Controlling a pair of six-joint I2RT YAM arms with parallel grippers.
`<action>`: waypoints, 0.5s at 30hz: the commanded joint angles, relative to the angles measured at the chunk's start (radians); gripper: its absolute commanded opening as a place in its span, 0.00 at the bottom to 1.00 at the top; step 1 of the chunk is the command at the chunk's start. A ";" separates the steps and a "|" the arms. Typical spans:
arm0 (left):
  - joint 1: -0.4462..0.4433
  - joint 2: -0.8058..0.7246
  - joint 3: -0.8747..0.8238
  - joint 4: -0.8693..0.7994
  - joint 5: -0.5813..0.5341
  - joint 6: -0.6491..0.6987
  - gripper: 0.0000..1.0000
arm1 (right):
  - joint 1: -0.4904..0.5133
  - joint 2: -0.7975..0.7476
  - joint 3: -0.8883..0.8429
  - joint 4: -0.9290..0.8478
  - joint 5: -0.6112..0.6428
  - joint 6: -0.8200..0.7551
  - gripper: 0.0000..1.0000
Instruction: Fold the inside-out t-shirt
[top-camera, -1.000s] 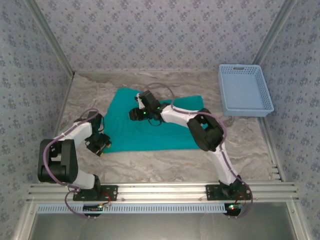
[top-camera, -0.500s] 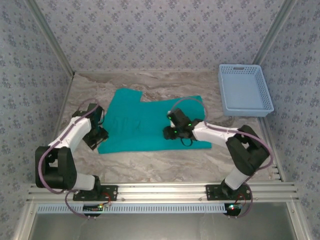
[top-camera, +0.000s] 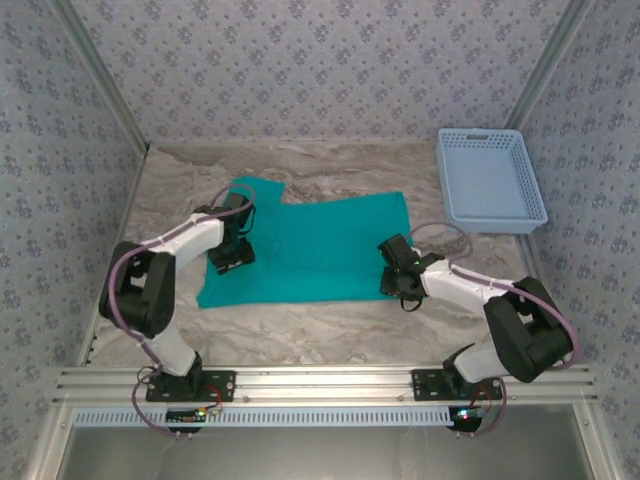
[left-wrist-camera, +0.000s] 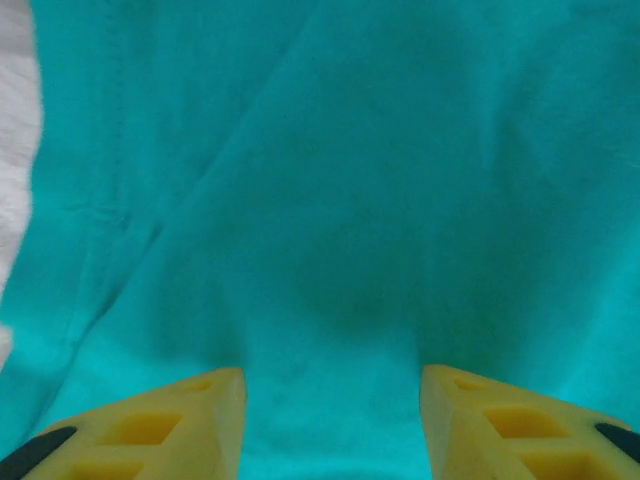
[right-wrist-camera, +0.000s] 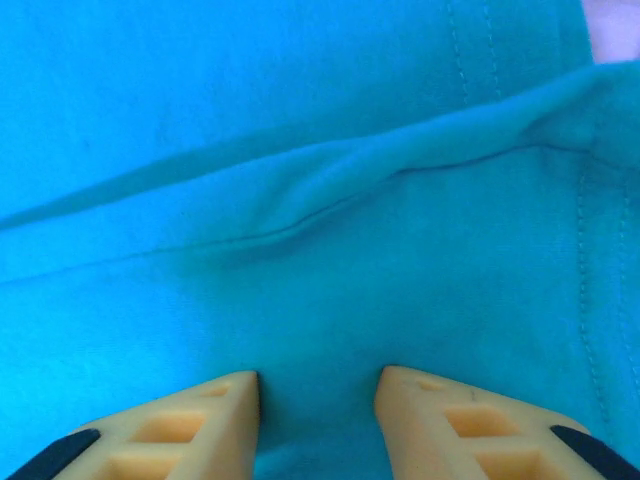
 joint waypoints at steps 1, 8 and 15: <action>-0.007 -0.018 -0.017 0.024 0.036 0.027 0.49 | 0.014 -0.029 -0.087 -0.123 0.016 0.148 0.38; -0.042 -0.170 -0.183 -0.082 0.105 0.020 0.49 | 0.189 -0.203 -0.143 -0.358 0.074 0.405 0.36; -0.015 -0.337 -0.113 -0.208 0.105 0.104 0.52 | 0.127 -0.306 -0.014 -0.470 0.095 0.256 0.49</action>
